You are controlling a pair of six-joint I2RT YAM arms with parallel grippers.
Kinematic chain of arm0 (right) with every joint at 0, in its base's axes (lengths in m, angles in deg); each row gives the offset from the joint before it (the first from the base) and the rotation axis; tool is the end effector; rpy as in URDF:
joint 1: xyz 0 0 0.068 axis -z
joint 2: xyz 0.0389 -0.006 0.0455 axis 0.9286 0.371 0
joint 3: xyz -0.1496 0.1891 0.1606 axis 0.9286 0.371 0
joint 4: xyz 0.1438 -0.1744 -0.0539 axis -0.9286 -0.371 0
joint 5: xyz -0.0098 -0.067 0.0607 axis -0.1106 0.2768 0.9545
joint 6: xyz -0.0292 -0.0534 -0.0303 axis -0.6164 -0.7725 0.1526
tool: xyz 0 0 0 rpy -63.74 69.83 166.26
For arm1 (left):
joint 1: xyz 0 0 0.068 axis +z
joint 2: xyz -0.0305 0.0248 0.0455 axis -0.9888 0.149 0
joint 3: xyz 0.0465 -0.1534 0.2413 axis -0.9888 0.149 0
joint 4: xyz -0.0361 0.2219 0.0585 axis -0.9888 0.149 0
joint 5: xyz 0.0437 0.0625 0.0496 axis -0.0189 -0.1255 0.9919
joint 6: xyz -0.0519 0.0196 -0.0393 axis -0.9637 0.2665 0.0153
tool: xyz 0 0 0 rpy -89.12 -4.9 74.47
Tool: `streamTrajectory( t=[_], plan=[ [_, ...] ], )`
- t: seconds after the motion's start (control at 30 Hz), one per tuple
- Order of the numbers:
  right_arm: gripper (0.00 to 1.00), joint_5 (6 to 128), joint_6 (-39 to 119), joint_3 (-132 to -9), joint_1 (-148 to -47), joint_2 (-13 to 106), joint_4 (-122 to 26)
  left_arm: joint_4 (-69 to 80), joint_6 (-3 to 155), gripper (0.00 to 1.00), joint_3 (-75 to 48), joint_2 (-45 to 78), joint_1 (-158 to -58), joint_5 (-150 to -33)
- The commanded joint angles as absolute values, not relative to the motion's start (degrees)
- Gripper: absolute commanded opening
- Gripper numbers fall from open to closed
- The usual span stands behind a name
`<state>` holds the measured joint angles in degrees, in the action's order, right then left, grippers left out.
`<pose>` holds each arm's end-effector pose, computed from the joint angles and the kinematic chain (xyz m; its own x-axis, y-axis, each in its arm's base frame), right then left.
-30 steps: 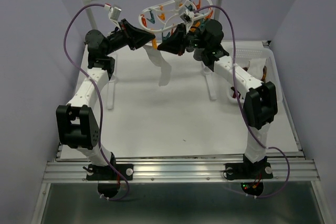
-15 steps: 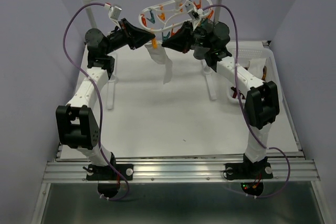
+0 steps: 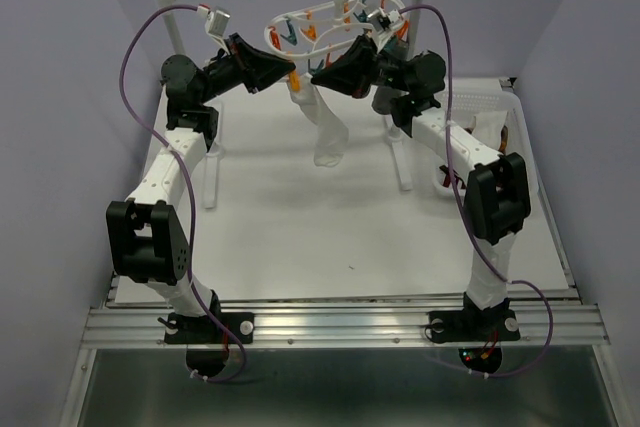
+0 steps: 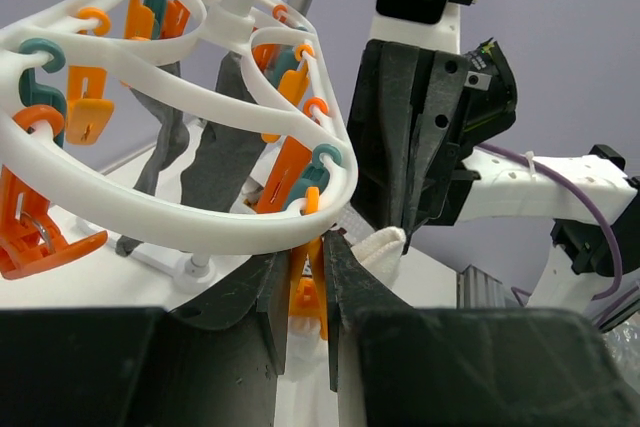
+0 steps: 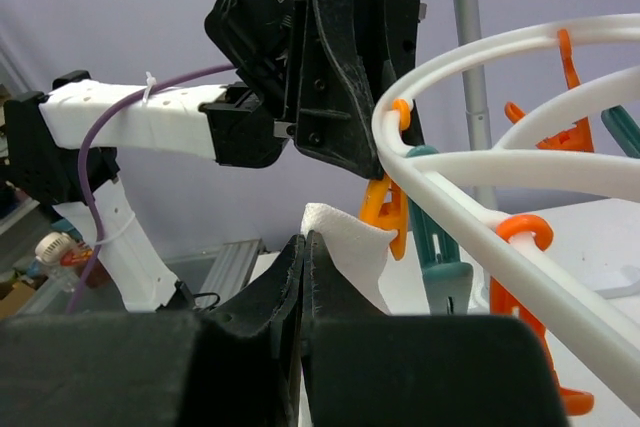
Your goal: Clip the socks to the hanger
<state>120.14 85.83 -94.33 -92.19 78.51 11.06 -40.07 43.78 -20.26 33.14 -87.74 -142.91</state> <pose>0.3692 0.2164 0.4489 -0.2240 0.3226 -0.9196 -0.9739 -0.1099 0.1987 0.3288 -0.0840 0.4615 -0.1238 -0.3366 -0.9335 0.9405 0.2602 -0.2185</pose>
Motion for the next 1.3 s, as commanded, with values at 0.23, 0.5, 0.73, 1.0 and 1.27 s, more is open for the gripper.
streamTrajectory(
  t=[0.23,0.5,0.73,1.0,1.27],
  plan=[
    [0.01,118.5,82.0,-93.6,-91.9,78.4,9.2,-55.0,34.6,0.0,-20.7,32.9,-87.8,-146.0],
    [0.01,117.8,87.5,-96.7,-91.9,80.6,15.7,-56.4,35.4,0.0,-20.1,33.2,-87.9,-149.0],
    [0.01,118.9,91.3,-98.1,-93.1,81.8,18.7,-55.4,36.9,0.0,-19.5,33.2,-88.0,-146.5],
    [0.01,116.0,90.3,-94.9,-93.1,80.1,19.0,-55.8,37.0,0.0,-17.2,31.7,-88.1,-142.7],
    [0.01,113.0,92.9,-93.7,-93.1,80.1,23.4,-53.6,39.6,0.02,-15.2,29.5,-88.1,-140.2]
  ],
)
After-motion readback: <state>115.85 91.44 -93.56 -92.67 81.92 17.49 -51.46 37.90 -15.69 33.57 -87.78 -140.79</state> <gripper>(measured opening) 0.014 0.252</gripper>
